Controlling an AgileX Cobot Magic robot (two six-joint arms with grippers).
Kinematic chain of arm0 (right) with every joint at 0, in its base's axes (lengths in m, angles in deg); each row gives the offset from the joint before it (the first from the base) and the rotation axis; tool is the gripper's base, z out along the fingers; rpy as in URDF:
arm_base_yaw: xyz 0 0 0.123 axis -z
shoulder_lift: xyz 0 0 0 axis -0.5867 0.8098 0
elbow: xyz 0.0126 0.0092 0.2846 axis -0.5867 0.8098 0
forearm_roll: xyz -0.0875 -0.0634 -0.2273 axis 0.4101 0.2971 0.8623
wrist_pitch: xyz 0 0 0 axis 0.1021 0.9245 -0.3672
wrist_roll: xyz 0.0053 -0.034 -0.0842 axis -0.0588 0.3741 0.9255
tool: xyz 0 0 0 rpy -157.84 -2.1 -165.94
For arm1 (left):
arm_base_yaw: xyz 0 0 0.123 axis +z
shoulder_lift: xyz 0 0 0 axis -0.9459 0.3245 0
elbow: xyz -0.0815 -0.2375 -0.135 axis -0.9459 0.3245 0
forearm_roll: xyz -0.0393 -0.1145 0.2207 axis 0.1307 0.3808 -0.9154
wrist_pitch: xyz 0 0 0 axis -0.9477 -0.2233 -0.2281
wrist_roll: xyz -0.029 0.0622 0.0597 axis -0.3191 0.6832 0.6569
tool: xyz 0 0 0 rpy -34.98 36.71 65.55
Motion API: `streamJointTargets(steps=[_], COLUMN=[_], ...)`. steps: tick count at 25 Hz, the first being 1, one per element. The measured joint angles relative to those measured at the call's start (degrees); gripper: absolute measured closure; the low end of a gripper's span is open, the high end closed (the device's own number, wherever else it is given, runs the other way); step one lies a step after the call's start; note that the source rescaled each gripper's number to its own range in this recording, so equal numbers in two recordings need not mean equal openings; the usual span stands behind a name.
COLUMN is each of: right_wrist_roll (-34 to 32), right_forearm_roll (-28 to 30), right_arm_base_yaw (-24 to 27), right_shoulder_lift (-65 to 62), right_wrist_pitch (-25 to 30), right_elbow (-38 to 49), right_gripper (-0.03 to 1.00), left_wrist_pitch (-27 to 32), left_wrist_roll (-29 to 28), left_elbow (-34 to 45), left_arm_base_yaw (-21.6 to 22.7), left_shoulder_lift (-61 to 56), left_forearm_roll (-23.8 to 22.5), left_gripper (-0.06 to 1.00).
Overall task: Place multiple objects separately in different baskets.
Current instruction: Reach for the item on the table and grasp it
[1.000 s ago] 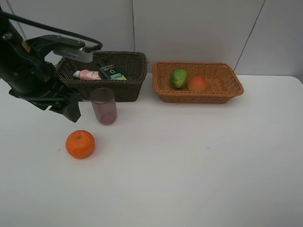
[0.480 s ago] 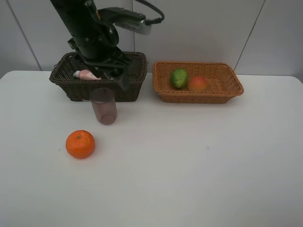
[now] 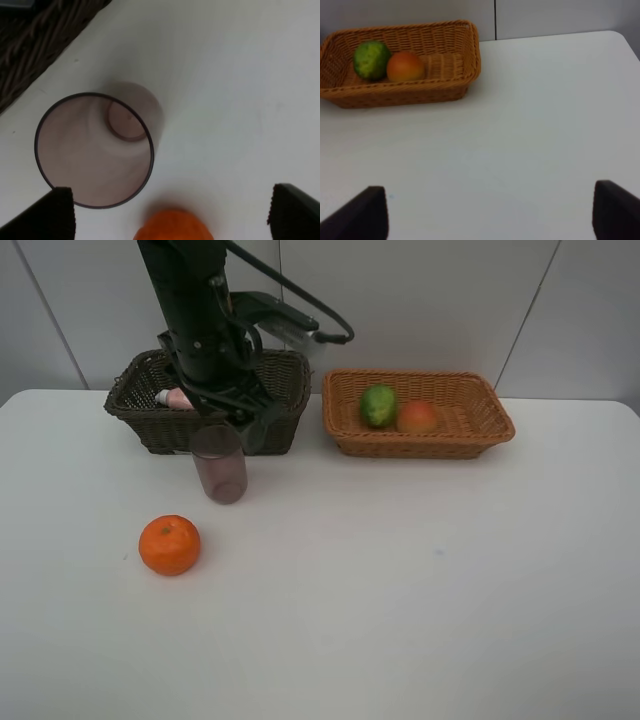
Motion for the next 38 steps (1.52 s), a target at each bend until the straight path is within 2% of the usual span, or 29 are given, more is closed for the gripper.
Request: streamJointTargets(steps=[9, 20, 28, 32, 33, 35, 38], right_wrist_roll=[0.00, 0.00, 0.00, 0.00, 0.00, 0.00, 0.00], right_forearm_roll=[0.00, 0.00, 0.00, 0.00, 0.00, 0.00, 0.00], right_arm_base_yaw=[0.00, 0.00, 0.00, 0.00, 0.00, 0.00, 0.00], right_shoulder_lift=[0.00, 0.00, 0.00, 0.00, 0.00, 0.00, 0.00], right_wrist_pitch=[0.00, 0.00, 0.00, 0.00, 0.00, 0.00, 0.00], right_elbow=[0.00, 0.00, 0.00, 0.00, 0.00, 0.00, 0.00], right_gripper=[0.24, 0.24, 0.24, 0.24, 0.24, 0.24, 0.24], left_wrist_pitch=[-1.20, -4.75, -9.89, -10.65, -10.65, -10.69, -11.11], left_wrist_roll=[0.98, 1.32, 1.84, 1.89, 1.89, 1.89, 1.89], left_elbow=[0.07, 3.88, 6.17, 6.17, 6.17, 6.17, 6.17], left_arm_base_yaw=[0.05, 1.68, 2.03, 2.03, 2.03, 2.03, 2.03], left_shoulder_lift=[4.67, 5.61, 8.14, 8.14, 8.14, 8.14, 8.14], left_forearm_roll=[1.14, 1.21, 1.52, 1.63, 1.63, 1.63, 1.63], left_gripper=[-0.06, -0.06, -0.06, -0.04, 0.00, 0.13, 0.53])
